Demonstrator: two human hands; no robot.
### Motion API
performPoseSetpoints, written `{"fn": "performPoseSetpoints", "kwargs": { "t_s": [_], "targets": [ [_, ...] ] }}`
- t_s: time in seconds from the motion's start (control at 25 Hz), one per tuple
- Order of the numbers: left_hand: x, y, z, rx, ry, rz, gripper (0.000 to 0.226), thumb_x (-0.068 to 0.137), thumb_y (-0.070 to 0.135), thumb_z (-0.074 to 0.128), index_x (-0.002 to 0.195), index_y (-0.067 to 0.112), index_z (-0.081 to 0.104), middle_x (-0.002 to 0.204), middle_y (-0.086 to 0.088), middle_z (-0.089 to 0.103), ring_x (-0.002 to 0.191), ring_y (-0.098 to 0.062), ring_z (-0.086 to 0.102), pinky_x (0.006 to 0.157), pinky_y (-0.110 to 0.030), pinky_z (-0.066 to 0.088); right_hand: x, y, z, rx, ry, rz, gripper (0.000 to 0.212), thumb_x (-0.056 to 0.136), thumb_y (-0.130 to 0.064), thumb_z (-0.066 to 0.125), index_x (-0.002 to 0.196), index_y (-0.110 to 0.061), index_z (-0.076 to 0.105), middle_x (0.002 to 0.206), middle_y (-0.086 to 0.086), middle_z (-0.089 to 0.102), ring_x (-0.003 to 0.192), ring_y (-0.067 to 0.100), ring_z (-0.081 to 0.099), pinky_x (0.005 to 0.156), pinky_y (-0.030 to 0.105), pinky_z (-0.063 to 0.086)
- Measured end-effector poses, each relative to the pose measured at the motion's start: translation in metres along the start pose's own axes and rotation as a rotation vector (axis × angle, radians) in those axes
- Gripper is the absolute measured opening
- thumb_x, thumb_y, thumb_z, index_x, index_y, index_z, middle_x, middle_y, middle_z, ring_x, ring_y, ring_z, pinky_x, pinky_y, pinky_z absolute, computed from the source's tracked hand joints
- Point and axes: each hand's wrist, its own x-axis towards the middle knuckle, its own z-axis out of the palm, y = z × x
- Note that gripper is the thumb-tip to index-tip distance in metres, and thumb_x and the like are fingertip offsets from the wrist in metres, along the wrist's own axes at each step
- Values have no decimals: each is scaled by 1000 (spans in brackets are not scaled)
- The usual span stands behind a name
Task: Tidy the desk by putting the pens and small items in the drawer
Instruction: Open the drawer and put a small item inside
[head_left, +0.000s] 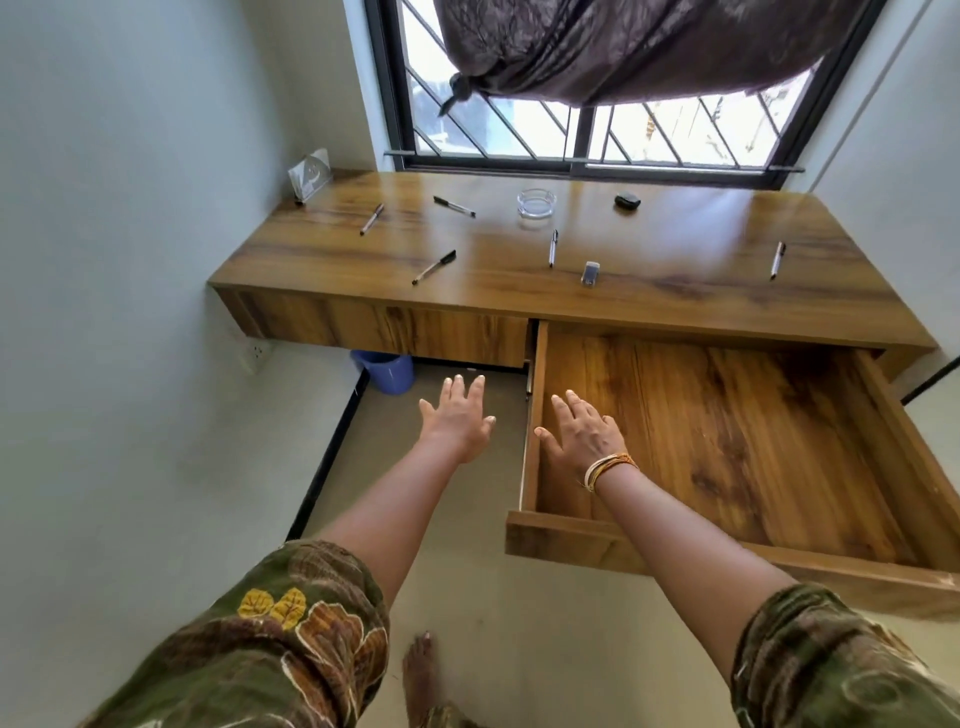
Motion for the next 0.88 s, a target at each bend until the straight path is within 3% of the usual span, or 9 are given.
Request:
{"fn": "performPoseSetpoints", "kwargs": {
  "t_s": [0.4,0.64,0.8,0.88],
  "targets": [
    [142,-84,-59,34,-22,116,68,98,38,42,155,20,8,162,-11,9,150,-26,3,117,-59,9,178,-95,-9,215,55,151,65,95,-51,36,148,-15,26,156,12,28,142,30,31,110,49,34],
    [225,-59,-55,14,-48,275,72,95,41,47,154,19,14,162,-11,14,150,-26,8,118,-56,9,268,-46,-30,259,284,458,53,95,-44,41,131,-5,44,130,19,50,118,35,50,93,46,44],
    [279,-26,-41,-57,-33,356,68,95,46,44,154,21,20,163,-5,11,151,-22,7,119,-56,6,326,1,-25,314,431,716,54,92,-41,51,134,-8,39,135,19,43,123,36,44,94,50,43],
    [298,-18,-30,-17,-71,389,72,93,57,40,154,29,14,164,0,-1,151,-20,-2,117,-60,0,343,16,-17,303,477,761,57,91,-38,53,138,-14,34,141,20,37,125,38,41,93,52,43]
  ]
}}
